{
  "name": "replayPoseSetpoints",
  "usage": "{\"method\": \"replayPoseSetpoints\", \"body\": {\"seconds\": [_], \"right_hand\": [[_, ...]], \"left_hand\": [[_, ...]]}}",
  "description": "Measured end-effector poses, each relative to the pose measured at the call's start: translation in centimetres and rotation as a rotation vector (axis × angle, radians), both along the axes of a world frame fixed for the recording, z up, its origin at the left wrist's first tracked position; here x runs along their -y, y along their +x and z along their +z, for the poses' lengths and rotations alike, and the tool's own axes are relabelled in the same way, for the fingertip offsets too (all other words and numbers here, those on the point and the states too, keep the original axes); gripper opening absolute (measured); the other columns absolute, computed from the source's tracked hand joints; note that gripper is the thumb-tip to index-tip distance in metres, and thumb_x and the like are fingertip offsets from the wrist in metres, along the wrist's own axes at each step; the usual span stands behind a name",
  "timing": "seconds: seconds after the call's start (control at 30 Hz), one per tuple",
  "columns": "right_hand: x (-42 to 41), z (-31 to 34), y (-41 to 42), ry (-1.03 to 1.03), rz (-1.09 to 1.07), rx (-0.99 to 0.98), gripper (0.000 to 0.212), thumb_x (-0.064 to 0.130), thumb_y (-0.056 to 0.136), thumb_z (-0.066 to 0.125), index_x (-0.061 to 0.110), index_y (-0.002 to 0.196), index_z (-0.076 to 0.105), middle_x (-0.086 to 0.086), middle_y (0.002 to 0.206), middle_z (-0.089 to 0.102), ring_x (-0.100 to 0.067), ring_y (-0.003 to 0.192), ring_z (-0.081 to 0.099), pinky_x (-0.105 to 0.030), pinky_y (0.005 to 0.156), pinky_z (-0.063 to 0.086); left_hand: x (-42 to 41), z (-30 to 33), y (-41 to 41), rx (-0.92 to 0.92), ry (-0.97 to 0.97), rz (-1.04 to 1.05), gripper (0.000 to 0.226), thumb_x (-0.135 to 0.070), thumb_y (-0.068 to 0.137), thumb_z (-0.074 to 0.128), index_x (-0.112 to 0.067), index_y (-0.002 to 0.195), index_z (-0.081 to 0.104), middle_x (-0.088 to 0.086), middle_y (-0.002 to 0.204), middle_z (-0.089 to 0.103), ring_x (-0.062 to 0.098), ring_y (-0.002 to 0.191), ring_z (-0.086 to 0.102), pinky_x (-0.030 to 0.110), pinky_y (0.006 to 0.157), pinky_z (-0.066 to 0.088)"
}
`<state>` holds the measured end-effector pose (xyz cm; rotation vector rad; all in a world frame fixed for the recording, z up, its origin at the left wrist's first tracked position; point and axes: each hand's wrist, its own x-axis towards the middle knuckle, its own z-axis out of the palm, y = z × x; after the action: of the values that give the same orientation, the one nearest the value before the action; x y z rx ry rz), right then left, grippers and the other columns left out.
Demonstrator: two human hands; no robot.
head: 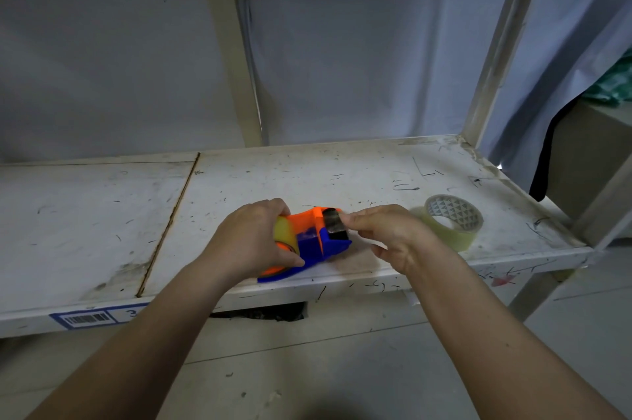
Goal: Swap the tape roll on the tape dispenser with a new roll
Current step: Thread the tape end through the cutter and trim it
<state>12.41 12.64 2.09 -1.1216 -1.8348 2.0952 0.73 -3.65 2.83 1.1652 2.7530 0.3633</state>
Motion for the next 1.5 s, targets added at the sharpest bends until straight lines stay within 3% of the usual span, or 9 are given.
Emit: {"method": "replayPoseSetpoints", "body": {"seconds": [0.1,0.17,0.77,0.93,1.03,1.17,1.27,1.33,1.5], "right_hand": [[-0.5,0.0,0.0,-0.032,-0.037,0.036,0.033,0.014,0.075,0.076,0.003,0.105,0.066,-0.008,0.119,0.064,-0.017,0.109,0.053,-0.032,0.086,0.034],[-1.3,0.0,0.3,-0.041,-0.09,0.035,0.034,0.009,0.077,0.073,0.002,0.108,0.064,-0.007,0.121,0.063,-0.015,0.107,0.053,-0.031,0.087,0.033],[-3.5,-0.6,1.0,-0.09,-0.107,0.069,0.009,0.009,0.076,0.072,0.012,0.081,0.066,-0.001,0.103,0.065,-0.013,0.1,0.055,-0.03,0.084,0.033],[-4.1,-0.7,1.6,-0.012,-0.122,0.056,0.009,0.012,0.075,0.073,0.013,0.082,0.067,-0.001,0.105,0.065,-0.012,0.099,0.055,-0.029,0.077,0.035],[-3.8,-0.8,1.7,0.027,-0.072,0.005,0.009,0.014,0.078,0.072,0.018,0.074,0.065,0.002,0.097,0.065,-0.013,0.098,0.053,-0.028,0.075,0.036],[-3.0,-0.6,1.5,0.095,0.051,-0.169,0.018,0.015,0.084,0.067,0.021,0.068,0.06,0.007,0.086,0.062,-0.009,0.091,0.052,-0.029,0.08,0.035],[-1.7,-0.4,0.9,0.179,0.086,-0.301,0.017,0.011,0.087,0.063,0.018,0.072,0.063,0.005,0.081,0.061,0.001,0.073,0.055,-0.016,0.069,0.041],[-0.9,-0.3,0.5,0.208,0.065,-0.402,0.016,0.007,0.087,0.062,0.016,0.075,0.066,0.005,0.079,0.063,0.01,0.062,0.056,-0.006,0.061,0.042],[0.6,-0.6,0.0,0.387,-0.04,-0.545,0.02,0.011,0.082,0.068,0.03,0.076,0.072,0.007,0.092,0.07,-0.008,0.092,0.062,-0.028,0.083,0.049]], "left_hand": [[0.2,0.1,-0.2,0.003,-0.016,-0.002,0.072,-0.056,0.057,0.077,-0.033,0.118,0.046,-0.009,0.117,0.059,0.011,0.092,0.049,0.026,0.072,0.046],[0.5,0.2,-0.5,-0.003,-0.038,0.016,0.073,-0.058,0.057,0.076,-0.034,0.118,0.045,-0.008,0.118,0.059,0.012,0.092,0.05,0.027,0.073,0.047],[1.3,0.8,-1.4,0.097,-0.069,-0.004,0.074,-0.057,0.056,0.078,-0.037,0.119,0.044,-0.008,0.12,0.056,0.016,0.101,0.052,0.03,0.077,0.05],[1.7,1.0,-1.5,0.095,-0.052,0.008,0.075,-0.058,0.057,0.077,-0.036,0.121,0.045,-0.008,0.121,0.056,0.017,0.103,0.054,0.031,0.079,0.05],[1.9,1.1,-1.6,0.117,-0.011,0.025,0.072,-0.056,0.056,0.078,-0.035,0.118,0.047,-0.01,0.115,0.055,0.017,0.101,0.053,0.031,0.077,0.049],[2.7,1.2,-2.4,0.447,0.254,0.061,0.066,-0.052,0.049,0.084,-0.034,0.106,0.057,-0.01,0.105,0.061,0.017,0.096,0.06,0.036,0.078,0.054],[3.1,0.7,-2.7,0.681,0.414,0.044,0.08,-0.062,0.03,0.084,-0.03,0.101,0.064,-0.003,0.097,0.071,0.018,0.089,0.068,0.033,0.074,0.055],[3.2,0.0,-2.7,0.786,0.501,0.037,0.083,-0.058,0.027,0.086,-0.024,0.1,0.066,0.0,0.094,0.075,0.02,0.087,0.071,0.031,0.073,0.056],[3.0,-1.6,-2.7,1.031,0.663,0.062,0.078,-0.046,0.032,0.091,-0.014,0.099,0.067,0.011,0.094,0.074,0.025,0.085,0.07,0.039,0.079,0.055]]}}
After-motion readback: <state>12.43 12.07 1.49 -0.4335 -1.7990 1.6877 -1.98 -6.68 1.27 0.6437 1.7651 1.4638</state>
